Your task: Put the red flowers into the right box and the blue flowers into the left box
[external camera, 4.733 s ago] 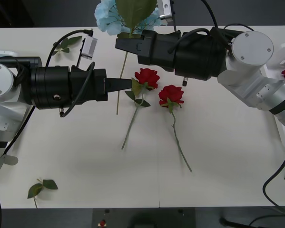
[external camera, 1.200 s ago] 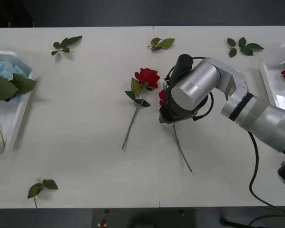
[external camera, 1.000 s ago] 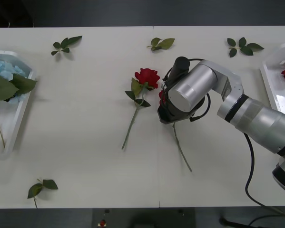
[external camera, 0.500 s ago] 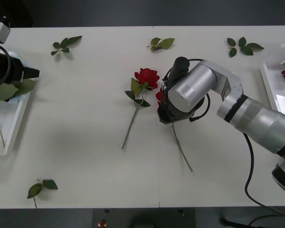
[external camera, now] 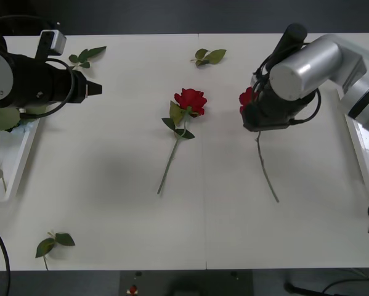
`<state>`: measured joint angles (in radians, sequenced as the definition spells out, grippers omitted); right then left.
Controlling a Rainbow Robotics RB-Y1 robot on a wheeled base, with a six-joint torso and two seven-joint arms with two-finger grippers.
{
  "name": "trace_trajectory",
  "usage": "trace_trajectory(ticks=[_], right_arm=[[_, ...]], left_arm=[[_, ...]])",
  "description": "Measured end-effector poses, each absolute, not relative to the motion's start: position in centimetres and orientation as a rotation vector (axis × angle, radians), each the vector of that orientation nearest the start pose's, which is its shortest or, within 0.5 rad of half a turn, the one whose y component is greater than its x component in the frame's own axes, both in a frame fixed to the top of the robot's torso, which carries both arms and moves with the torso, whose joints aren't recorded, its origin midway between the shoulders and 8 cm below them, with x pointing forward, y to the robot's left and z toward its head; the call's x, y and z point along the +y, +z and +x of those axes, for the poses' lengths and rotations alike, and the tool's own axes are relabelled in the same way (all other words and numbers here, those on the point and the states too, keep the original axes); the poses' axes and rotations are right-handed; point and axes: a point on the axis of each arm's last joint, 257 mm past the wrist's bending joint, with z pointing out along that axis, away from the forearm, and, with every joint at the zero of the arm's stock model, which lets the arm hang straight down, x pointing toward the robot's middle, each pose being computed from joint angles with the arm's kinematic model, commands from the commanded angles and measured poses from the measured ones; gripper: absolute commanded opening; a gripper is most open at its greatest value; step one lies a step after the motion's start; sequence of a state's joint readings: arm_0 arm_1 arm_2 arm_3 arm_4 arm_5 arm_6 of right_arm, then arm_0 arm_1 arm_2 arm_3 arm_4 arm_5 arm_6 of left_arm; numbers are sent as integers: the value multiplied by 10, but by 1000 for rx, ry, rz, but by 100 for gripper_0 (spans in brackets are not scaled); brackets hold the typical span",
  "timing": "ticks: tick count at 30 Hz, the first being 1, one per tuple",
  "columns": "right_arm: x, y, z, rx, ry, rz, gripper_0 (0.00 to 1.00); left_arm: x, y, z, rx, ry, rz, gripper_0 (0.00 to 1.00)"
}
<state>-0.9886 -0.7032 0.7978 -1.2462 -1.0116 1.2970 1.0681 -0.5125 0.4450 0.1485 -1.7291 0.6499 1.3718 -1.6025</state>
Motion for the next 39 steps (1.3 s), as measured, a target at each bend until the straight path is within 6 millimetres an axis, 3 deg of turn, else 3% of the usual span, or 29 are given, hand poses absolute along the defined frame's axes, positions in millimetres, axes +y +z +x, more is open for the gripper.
trace_trajectory(ticks=[3, 8, 15, 19, 23, 29, 33, 39], right_arm=[[-229, -208, 564, 2742, 69, -97, 0], [-318, -138, 577, 2667, -47, 36, 0], [-419, -93, 564, 2622, -291, -175, 0], [-468, -83, 556, 2607, -471, -220, 0], [-501, -80, 563, 2556, -619, -318, 0], [-548, -94, 572, 2521, -760, -316, 0], [-574, -110, 573, 2527, -820, -271, 0], [-591, -127, 569, 2539, -870, -259, 0]], left_arm=[[223, -153, 569, 2258, -243, 217, 100], [191, -174, 568, 2303, -187, 202, 100], [161, -173, 573, 2288, -92, 190, 100], [133, -179, 572, 2308, -113, 169, 100], [115, -187, 583, 2300, -104, 177, 100], [79, -209, 594, 2342, -198, 120, 100], [59, -219, 597, 2352, -222, 113, 100], [48, -233, 594, 2375, -226, 118, 100]])
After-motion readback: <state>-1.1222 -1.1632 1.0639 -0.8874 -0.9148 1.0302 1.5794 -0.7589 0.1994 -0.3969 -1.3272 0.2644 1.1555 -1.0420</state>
